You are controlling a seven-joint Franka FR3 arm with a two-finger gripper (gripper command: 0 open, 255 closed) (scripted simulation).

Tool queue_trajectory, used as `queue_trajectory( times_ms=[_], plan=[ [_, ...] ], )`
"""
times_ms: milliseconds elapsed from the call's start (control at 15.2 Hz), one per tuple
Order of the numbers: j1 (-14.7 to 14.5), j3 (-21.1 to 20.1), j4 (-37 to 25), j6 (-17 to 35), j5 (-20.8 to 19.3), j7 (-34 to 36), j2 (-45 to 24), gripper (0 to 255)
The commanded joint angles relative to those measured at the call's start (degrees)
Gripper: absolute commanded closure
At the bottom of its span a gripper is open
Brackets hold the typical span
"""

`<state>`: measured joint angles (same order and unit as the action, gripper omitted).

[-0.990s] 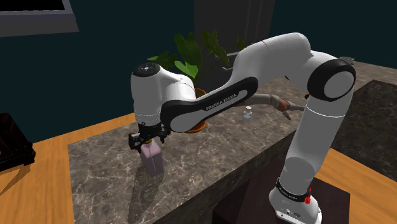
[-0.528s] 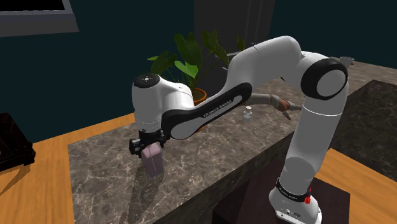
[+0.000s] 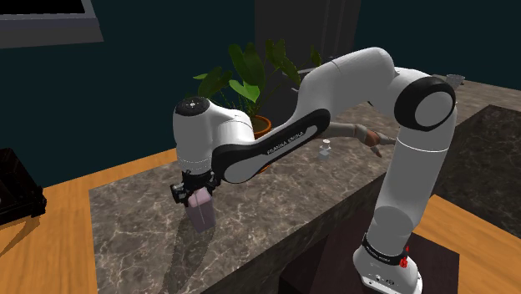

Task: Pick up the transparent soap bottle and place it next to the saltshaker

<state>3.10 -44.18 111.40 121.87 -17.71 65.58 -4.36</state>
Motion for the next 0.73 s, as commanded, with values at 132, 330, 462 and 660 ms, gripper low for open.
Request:
queue_trajectory(
  times_ms=[132, 330, 462, 660],
  plan=[
    [0.0, 0.0, 0.0, 0.0, 0.0, 0.0, 0.0, 255],
    [0.0, 0.0, 0.0, 0.0, 0.0, 0.0, -0.1, 255],
    [0.0, 0.0, 0.0, 0.0, 0.0, 0.0, 0.0, 255],
    [0.1, -0.1, -1.6, -2.0, 1.0, -1.0, 0.8, 255]
  ],
)
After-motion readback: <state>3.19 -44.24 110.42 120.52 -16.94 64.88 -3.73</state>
